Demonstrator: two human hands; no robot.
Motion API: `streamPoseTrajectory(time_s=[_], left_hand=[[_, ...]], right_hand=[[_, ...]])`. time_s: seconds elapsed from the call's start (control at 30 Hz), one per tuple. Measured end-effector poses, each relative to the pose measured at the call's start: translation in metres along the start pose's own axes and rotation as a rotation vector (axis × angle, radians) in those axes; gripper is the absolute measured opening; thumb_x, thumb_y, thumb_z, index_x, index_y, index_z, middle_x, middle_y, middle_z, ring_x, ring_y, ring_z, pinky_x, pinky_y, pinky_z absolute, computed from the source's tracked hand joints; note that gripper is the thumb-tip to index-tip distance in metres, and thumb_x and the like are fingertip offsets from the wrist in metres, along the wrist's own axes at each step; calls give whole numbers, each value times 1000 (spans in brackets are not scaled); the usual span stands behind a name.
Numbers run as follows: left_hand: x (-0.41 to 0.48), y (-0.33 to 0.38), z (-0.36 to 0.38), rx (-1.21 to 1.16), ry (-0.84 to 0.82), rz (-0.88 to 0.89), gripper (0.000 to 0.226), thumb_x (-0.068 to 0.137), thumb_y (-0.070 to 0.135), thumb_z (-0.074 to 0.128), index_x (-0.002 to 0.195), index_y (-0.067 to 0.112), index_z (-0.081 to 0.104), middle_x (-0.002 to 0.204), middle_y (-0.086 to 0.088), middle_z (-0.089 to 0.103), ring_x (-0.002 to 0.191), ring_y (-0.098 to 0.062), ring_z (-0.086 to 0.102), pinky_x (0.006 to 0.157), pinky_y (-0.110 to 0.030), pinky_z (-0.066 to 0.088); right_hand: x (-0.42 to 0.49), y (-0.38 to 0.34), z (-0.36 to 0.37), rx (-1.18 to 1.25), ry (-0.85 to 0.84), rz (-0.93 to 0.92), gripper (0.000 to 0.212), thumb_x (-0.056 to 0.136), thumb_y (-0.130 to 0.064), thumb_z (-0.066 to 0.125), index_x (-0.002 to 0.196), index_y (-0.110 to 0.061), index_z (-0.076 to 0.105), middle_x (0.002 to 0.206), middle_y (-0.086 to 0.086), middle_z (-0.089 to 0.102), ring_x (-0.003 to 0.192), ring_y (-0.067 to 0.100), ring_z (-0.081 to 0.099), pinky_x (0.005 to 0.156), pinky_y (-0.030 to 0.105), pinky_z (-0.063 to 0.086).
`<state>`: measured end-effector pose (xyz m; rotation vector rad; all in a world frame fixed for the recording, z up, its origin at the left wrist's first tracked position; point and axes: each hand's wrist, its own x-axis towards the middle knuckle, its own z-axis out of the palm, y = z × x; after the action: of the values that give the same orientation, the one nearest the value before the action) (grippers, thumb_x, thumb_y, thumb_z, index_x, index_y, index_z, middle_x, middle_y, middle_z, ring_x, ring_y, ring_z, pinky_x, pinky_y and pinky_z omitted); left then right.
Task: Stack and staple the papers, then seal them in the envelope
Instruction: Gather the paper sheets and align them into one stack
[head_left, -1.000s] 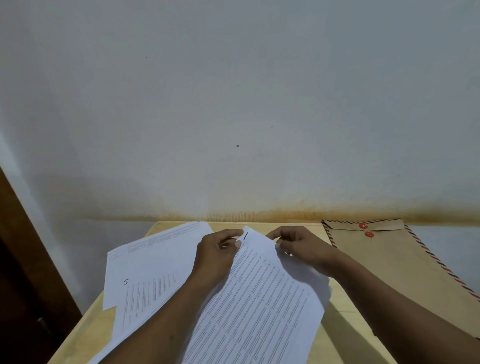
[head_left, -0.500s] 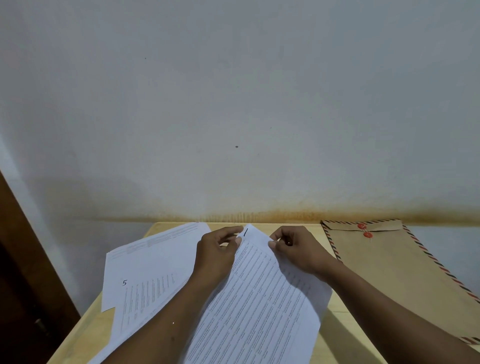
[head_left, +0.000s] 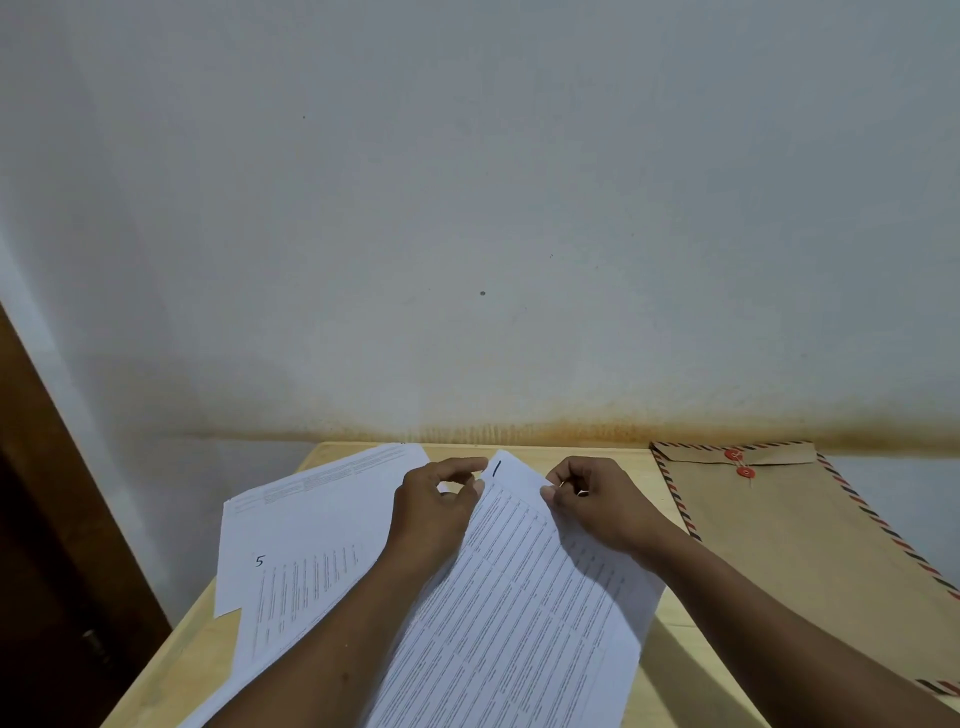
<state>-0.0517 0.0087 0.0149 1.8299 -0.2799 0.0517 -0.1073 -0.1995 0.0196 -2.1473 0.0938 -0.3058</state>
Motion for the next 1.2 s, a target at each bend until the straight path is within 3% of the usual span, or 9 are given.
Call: streamPoseTrajectory(time_s=[0.23, 0.3, 0.5, 0.63, 0.77, 0.93, 1.0, 1.13, 1.2], left_hand=[[1, 0, 0, -100, 9, -55, 20, 86, 15, 80, 100, 29, 81, 90, 5, 78, 95, -10, 74, 86, -26, 54], [1, 1, -1, -112, 10, -55, 20, 86, 14, 80, 99, 30, 81, 92, 6, 78, 94, -10, 74, 85, -25, 55], [2, 2, -3, -115, -42, -38, 18, 85, 17, 81, 98, 29, 82, 94, 8, 81, 95, -10, 76, 96, -44, 59], [2, 4, -6, -60, -34, 4, 17, 86, 17, 79, 98, 28, 83, 93, 11, 80, 96, -4, 73, 94, -36, 58], [2, 4, -7, -51, -22, 16, 17, 87, 17, 78, 101, 27, 82, 98, 12, 80, 100, -6, 72, 93, -32, 57], [0, 4, -8, -113, -45, -38, 24, 85, 12, 80, 102, 29, 82, 98, 7, 80, 90, -15, 77, 91, -47, 61], [-1, 2, -7, -160, -46, -56, 25, 85, 13, 80, 102, 30, 82, 100, 5, 80, 90, -18, 78, 91, -51, 61], [-4, 4, -8, -204, -74, -66, 20, 94, 15, 72, 108, 26, 82, 102, 8, 81, 98, -9, 76, 94, -39, 60], [-3, 5, -10, -172, -78, -56, 22, 95, 14, 71, 109, 26, 81, 105, 8, 80, 99, -7, 75, 94, -34, 60]], right_hand=[[-1, -3, 0, 10, -9, -8, 4, 91, -22, 66, 91, -26, 67, 59, -8, 60, 61, 10, 54, 66, 31, 45], [0, -4, 1, -16, 0, -43, 16, 90, -20, 66, 100, -32, 64, 64, -6, 61, 64, 9, 56, 67, 30, 46], [1, -8, 2, -51, 8, -76, 16, 89, -20, 69, 93, -35, 70, 71, -7, 64, 66, 6, 59, 70, 36, 53], [0, -8, 5, -24, 64, -90, 15, 92, -19, 66, 91, -33, 72, 64, -3, 59, 56, 7, 47, 60, 28, 42], [0, -10, 8, 19, 80, -85, 14, 92, -19, 65, 92, -31, 73, 72, 9, 67, 58, 8, 54, 62, 27, 46], [1, -11, 7, 55, 69, -100, 18, 94, -16, 65, 98, -30, 76, 70, 7, 70, 55, 7, 54, 57, 20, 44], [2, -11, 6, 61, 56, -103, 21, 95, -15, 63, 99, -31, 77, 73, 8, 72, 57, 14, 58, 59, 24, 45], [8, -5, 6, 45, 50, -118, 28, 96, -14, 61, 101, -35, 78, 75, 7, 73, 59, 21, 57, 58, 36, 46], [10, -2, 5, 24, 31, -124, 33, 95, -13, 58, 103, -39, 77, 87, 7, 77, 78, 33, 67, 70, 47, 55]])
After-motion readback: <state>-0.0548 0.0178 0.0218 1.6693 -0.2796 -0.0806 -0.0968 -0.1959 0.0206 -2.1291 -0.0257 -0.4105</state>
